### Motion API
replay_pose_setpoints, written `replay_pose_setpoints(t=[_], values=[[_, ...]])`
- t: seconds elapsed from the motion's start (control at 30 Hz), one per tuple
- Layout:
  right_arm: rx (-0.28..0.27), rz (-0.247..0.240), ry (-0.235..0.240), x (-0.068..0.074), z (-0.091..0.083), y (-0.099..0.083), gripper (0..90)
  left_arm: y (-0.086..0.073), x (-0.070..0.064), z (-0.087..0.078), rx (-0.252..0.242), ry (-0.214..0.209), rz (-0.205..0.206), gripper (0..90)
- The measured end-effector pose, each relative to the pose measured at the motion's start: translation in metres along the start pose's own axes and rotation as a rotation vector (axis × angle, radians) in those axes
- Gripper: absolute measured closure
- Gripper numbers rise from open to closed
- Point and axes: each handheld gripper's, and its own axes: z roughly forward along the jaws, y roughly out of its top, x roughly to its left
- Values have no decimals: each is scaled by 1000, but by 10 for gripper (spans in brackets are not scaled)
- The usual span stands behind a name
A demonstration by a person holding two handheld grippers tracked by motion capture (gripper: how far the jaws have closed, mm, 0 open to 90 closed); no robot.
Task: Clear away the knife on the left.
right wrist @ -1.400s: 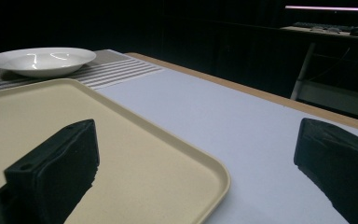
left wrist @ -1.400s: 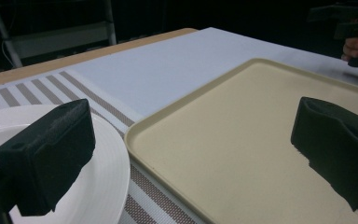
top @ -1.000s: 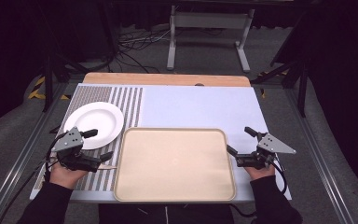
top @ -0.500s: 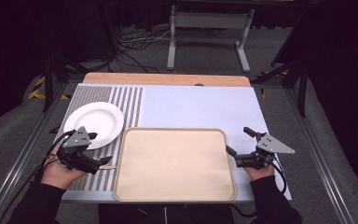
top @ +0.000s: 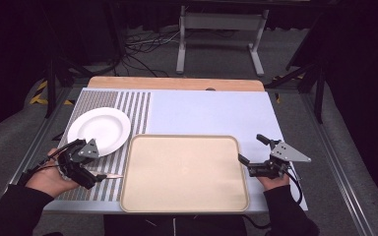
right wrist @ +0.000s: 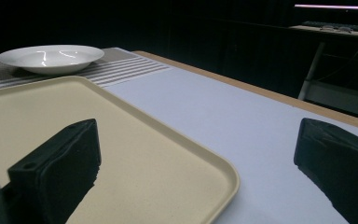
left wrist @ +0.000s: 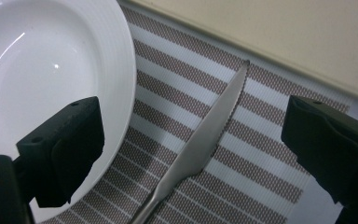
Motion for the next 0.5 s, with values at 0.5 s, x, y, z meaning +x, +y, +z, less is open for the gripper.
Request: replay_pose_setpoints(t=[0.5], values=[[10, 18, 1, 0, 1, -1, 10, -1, 3, -1, 200, -78, 87, 95]])
